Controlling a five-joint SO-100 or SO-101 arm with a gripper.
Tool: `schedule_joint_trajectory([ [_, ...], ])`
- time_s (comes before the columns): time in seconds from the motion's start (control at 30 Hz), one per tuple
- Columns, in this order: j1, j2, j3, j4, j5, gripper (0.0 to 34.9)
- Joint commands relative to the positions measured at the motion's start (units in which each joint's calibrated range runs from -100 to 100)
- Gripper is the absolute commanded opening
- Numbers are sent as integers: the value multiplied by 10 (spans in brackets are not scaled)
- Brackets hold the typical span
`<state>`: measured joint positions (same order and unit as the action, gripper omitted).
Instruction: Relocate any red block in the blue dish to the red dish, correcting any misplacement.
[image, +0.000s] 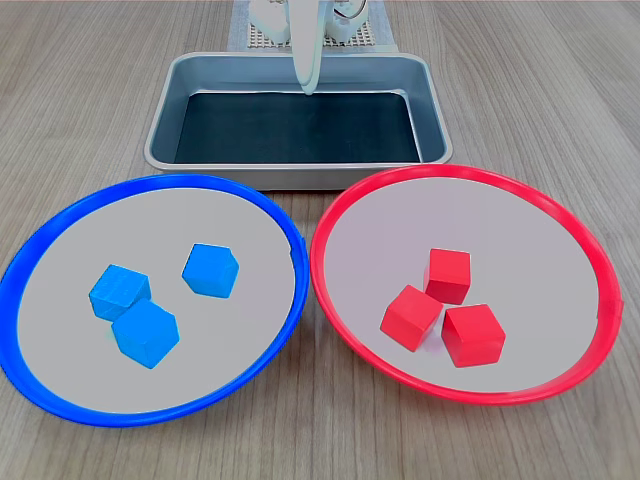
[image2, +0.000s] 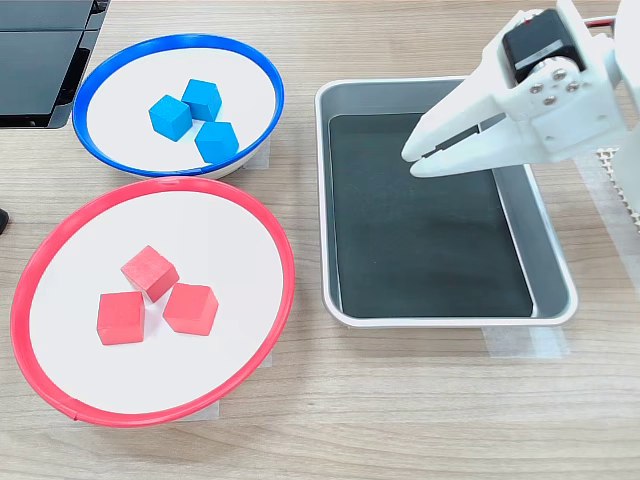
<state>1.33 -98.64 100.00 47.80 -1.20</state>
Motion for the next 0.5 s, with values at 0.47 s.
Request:
schedule_joint_trajectory([
  [0.47,-3,-3,0,0,-3,4],
])
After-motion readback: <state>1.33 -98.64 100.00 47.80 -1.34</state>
